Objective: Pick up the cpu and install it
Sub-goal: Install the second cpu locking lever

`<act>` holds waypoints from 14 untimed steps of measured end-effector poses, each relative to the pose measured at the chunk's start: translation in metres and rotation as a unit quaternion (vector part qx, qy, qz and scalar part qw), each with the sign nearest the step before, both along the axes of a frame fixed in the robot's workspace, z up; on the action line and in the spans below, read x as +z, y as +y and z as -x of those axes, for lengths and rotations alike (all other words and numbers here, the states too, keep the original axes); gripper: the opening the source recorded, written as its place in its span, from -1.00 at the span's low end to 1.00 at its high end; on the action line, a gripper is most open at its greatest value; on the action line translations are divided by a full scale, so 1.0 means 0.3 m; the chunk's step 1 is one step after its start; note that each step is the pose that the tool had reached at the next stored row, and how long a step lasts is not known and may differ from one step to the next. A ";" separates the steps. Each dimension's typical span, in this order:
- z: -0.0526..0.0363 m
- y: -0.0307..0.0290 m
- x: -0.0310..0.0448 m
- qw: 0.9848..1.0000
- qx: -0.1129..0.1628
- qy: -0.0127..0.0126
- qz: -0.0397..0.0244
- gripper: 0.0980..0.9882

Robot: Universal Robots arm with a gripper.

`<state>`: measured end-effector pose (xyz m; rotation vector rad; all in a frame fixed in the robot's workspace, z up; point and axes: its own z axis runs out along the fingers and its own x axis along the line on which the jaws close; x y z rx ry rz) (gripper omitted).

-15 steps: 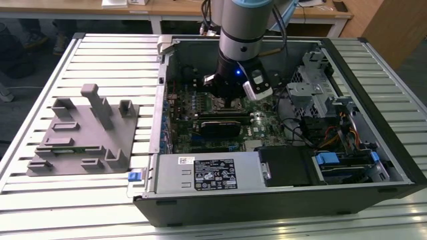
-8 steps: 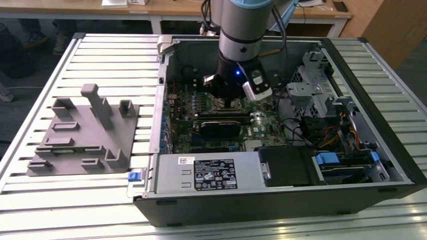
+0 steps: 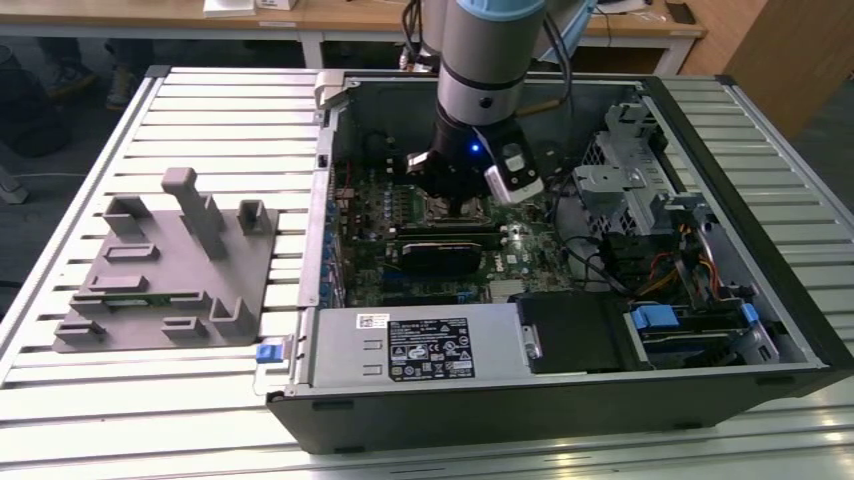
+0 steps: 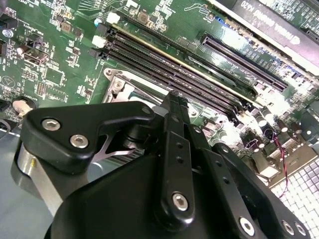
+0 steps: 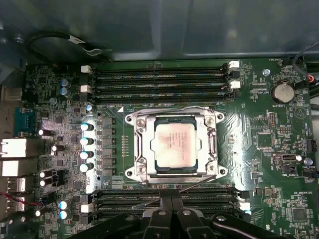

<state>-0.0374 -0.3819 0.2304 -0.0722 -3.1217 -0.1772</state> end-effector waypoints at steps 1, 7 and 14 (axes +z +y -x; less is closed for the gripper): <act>0.002 0.000 -0.002 1.000 0.000 0.000 0.000 -0.98; 0.034 -0.004 -0.004 1.000 0.000 0.000 -0.014 -0.98; 0.041 -0.039 -0.005 0.999 0.000 0.000 -0.036 -0.98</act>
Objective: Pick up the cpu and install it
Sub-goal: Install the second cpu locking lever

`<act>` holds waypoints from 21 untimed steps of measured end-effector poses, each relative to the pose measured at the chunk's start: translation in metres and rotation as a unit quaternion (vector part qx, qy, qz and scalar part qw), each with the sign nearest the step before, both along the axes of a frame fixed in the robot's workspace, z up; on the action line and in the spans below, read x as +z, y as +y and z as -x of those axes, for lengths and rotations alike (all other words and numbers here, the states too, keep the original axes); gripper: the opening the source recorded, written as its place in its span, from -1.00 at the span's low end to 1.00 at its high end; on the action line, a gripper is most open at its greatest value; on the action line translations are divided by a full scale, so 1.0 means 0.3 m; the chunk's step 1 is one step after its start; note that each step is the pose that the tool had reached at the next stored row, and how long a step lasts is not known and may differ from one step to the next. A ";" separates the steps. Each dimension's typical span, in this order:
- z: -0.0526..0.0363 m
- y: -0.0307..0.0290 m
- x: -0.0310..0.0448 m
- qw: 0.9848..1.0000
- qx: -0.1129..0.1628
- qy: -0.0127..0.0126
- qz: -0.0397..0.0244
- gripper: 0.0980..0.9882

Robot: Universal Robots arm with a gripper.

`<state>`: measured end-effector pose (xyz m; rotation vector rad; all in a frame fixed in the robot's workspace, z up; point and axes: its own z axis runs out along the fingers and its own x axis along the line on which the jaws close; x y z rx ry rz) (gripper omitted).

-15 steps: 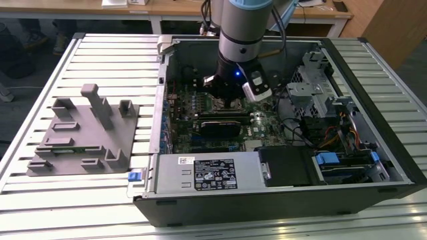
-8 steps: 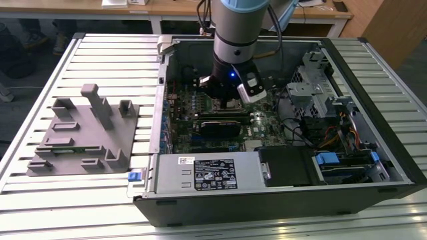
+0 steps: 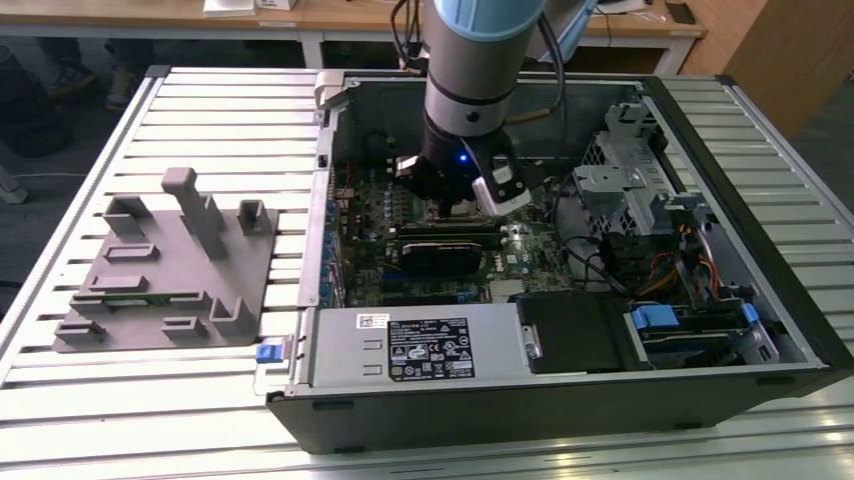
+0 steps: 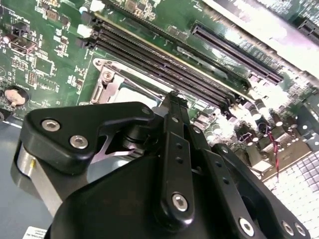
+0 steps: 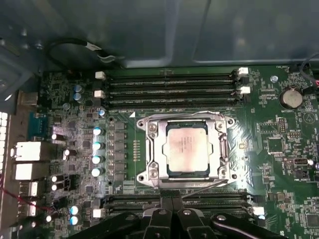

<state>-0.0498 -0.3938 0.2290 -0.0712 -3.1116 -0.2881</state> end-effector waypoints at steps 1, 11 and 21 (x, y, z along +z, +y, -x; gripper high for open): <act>0.003 -0.006 0.000 1.000 0.000 0.000 -0.002 -0.98; 0.029 -0.023 -0.021 1.000 0.000 0.000 -0.023 -0.98; 0.036 -0.023 -0.078 1.000 0.000 0.000 -0.026 -0.98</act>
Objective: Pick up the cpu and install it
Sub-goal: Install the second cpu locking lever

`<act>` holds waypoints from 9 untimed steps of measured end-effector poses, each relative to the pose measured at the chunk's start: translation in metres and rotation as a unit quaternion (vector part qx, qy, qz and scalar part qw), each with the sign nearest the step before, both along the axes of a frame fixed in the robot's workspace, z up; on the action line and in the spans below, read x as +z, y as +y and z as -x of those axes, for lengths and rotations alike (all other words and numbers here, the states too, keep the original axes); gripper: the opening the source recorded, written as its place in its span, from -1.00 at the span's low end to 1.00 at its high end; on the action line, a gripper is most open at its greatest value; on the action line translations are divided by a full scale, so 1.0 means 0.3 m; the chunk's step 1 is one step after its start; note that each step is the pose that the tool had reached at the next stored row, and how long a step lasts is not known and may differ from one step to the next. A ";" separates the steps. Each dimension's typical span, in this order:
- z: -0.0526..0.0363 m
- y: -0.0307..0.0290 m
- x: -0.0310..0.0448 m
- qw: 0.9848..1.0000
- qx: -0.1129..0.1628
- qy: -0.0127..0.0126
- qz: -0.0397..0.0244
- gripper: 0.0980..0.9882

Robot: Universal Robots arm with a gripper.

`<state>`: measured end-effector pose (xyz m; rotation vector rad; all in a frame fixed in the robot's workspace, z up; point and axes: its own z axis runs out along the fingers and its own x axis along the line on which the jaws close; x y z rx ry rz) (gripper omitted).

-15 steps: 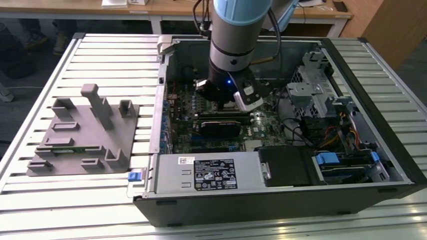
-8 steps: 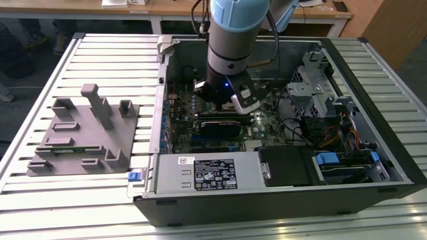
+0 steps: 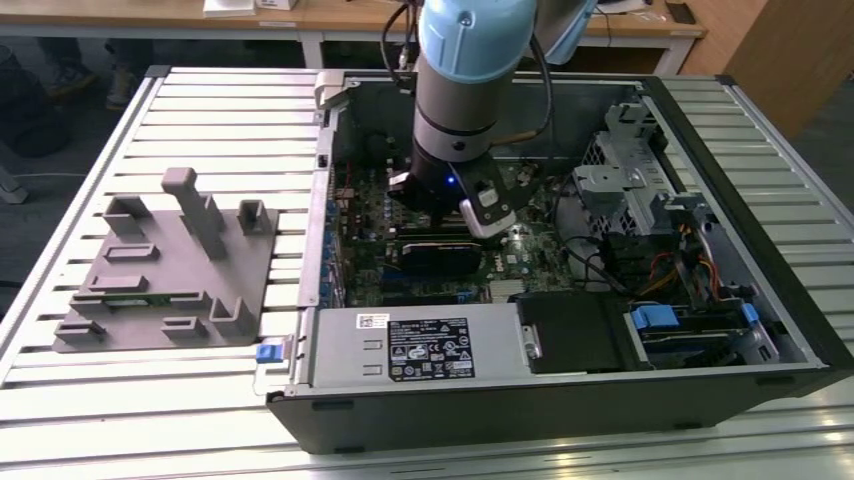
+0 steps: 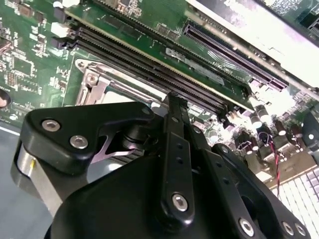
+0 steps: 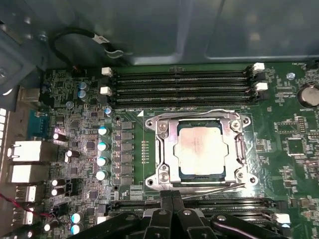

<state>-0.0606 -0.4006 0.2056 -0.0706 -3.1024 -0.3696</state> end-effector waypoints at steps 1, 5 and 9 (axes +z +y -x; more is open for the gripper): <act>0.003 0.000 -0.006 1.000 0.000 0.000 0.000 -0.98; 0.011 0.000 -0.009 1.000 0.000 -0.002 -0.001 -0.98; 0.035 -0.001 -0.011 1.000 0.000 -0.004 -0.005 -0.98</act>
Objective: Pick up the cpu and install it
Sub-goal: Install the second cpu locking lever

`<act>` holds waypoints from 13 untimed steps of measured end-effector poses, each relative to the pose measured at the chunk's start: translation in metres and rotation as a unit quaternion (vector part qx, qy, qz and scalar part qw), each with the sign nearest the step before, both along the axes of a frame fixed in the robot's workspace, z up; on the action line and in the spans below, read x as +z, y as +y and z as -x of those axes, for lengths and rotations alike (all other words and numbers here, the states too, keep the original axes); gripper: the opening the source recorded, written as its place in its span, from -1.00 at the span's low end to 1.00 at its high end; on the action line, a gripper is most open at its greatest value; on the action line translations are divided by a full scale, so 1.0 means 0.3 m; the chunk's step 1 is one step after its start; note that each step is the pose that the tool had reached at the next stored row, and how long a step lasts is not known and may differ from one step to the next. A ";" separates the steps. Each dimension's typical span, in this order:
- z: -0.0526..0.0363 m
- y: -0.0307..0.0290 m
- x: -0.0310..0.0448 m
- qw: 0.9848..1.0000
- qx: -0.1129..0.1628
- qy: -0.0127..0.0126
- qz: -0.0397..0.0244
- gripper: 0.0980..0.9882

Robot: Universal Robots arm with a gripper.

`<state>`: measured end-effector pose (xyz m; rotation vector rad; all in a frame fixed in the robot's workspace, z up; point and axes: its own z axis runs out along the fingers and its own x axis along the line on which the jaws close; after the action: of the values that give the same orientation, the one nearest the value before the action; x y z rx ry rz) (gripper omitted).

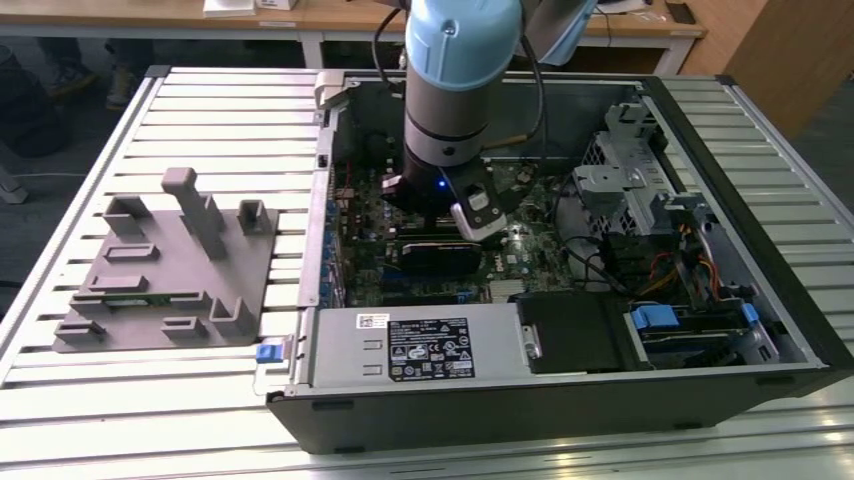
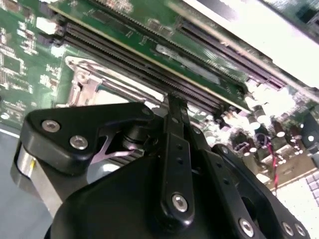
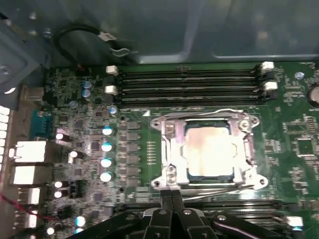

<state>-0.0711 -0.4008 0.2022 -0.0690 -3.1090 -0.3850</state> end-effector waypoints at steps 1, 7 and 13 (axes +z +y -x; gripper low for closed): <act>0.005 0.000 -0.001 1.000 0.000 -0.001 -0.001 -0.98; 0.007 0.000 -0.014 1.000 0.000 -0.002 -0.011 -0.98; 0.007 0.000 -0.029 1.000 0.000 -0.002 -0.019 -0.98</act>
<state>-0.0732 -0.4009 0.1935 -0.0684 -3.1031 -0.4453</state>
